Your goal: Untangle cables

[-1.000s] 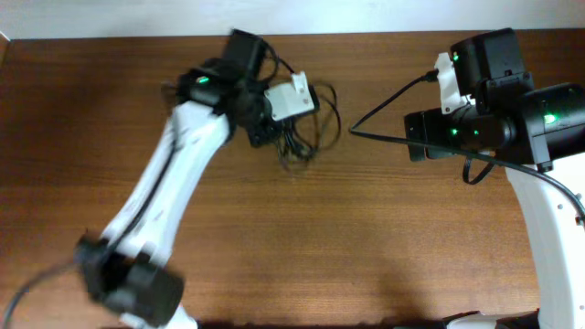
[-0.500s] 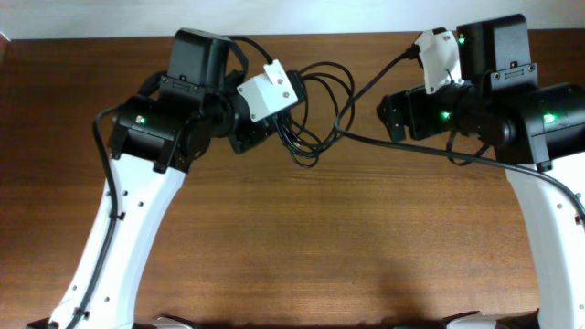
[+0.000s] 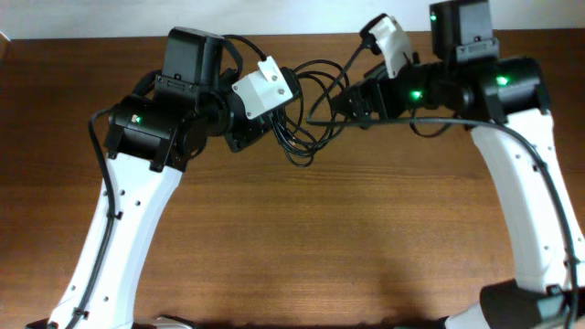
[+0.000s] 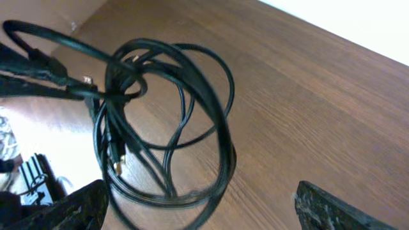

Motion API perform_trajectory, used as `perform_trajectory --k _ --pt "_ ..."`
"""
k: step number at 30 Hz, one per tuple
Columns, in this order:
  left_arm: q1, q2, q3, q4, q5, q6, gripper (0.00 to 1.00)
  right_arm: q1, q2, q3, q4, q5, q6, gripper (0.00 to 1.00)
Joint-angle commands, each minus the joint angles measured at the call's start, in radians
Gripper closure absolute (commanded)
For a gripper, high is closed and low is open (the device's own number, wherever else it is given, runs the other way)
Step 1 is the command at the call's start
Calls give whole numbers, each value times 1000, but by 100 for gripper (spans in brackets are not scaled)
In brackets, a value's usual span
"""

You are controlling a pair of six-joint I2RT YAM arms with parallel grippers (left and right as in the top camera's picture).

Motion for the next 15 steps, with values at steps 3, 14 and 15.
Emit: perform_trajectory --k 3,14,15 --pt "3 -14 11 6 11 -16 100 3 48 -3 15 -52 -22 96" --pt "97 -40 11 -37 -79 -42 100 -169 45 -2 -37 3 55 96" --pt "119 -50 11 -43 -79 -42 100 -229 45 -2 -43 1 81 96"
